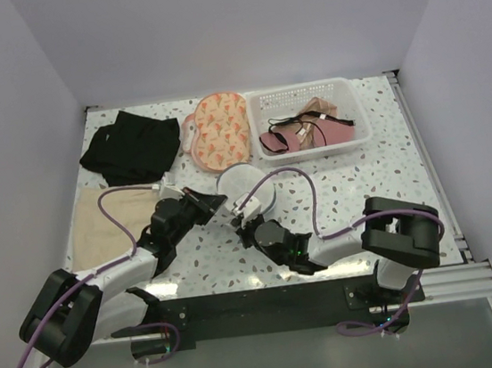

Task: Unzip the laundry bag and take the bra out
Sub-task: Unzip the laundry bag at the center of the board.

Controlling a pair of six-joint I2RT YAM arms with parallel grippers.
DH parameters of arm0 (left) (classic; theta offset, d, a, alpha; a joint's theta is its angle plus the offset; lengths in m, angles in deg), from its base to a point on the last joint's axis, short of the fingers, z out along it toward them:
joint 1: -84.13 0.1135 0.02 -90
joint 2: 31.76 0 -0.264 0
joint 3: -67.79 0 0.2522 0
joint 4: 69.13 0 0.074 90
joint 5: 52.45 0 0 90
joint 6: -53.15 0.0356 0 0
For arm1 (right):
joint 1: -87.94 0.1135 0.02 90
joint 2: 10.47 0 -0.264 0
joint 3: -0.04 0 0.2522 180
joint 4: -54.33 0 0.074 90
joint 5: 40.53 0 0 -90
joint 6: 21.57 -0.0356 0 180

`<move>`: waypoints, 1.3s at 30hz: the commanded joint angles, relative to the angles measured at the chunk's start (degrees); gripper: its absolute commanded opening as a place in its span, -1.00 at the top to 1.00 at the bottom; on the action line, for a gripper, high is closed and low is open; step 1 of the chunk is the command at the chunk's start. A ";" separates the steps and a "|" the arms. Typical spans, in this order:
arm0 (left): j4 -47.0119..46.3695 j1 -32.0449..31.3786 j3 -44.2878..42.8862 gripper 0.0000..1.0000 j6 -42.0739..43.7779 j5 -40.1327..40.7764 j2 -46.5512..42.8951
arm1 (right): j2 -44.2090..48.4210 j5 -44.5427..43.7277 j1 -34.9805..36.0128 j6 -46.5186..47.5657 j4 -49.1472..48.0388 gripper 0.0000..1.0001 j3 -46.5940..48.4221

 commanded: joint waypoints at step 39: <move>5.21 -0.49 -4.58 1.00 9.61 5.59 -3.61 | 10.58 -14.04 0.25 -7.96 9.89 1.00 -5.62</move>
